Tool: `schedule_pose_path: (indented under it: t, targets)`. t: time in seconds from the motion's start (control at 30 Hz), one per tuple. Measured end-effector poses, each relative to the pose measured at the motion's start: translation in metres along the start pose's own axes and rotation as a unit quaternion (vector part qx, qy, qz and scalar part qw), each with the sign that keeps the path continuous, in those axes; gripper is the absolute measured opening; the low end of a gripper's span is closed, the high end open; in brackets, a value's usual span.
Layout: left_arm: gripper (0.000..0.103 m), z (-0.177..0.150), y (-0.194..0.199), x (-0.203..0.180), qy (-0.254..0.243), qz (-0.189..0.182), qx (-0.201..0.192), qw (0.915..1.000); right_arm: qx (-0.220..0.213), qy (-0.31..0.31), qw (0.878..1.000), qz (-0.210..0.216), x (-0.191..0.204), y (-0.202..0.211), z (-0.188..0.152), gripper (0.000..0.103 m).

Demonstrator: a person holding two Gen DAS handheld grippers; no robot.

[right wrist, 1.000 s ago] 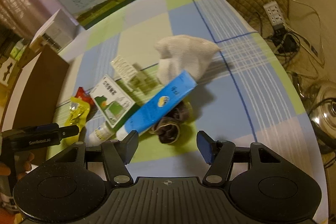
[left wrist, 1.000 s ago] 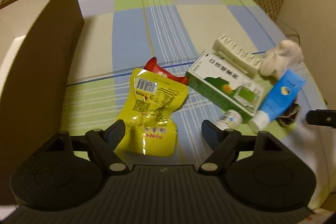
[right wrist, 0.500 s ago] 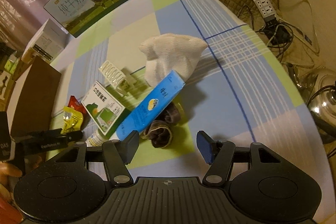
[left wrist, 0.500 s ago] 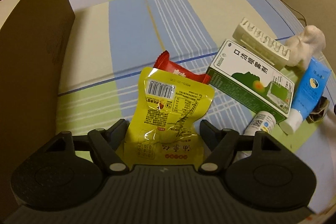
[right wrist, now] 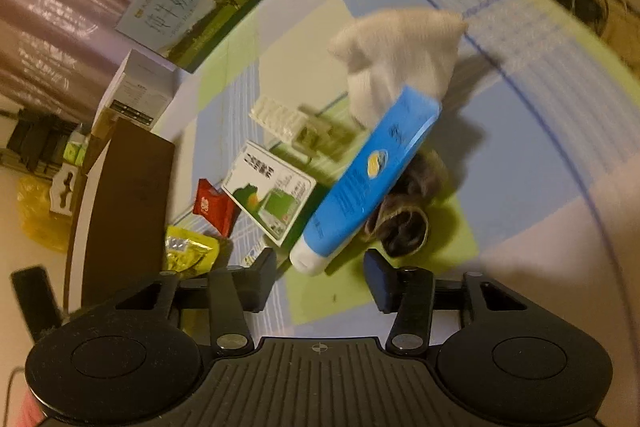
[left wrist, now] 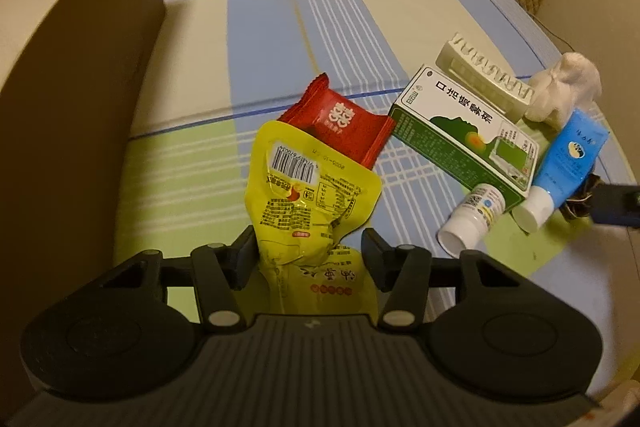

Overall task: Organize objects
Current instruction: 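Grasp the yellow snack packet with the left tool while the right tool grasps the blue toothpaste tube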

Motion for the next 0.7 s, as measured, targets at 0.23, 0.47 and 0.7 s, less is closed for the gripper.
schedule_pose_path:
  t: [0.23, 0.47, 0.7]
  targets:
    - [0.05, -0.009, 0.029, 0.007, 0.032, -0.001, -0.015, 0.9994, -0.028, -0.087, 0.996, 0.012, -0.015, -0.015, 0.006, 0.04]
    - [0.05, -0.019, 0.048, 0.015, 0.059, 0.003, -0.022, 0.998, -0.052, -0.124, 0.99, 0.034, -0.022, -0.026, 0.006, 0.024]
    - [0.05, -0.03, 0.065, 0.018, 0.078, 0.003, -0.032, 0.9964, -0.055, -0.115, 0.991, 0.042, -0.017, -0.01, 0.003, 0.022]
Point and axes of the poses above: each gripper's, at about its wrist camera, not at the fingertips, and y roughly against the way its jaws point, x to its left, z to its top, the point moved 5 cm from there along -y, roughly the way its jaws point, and after that the axes turned 4 degrees about -x, right-handed, at the moved point
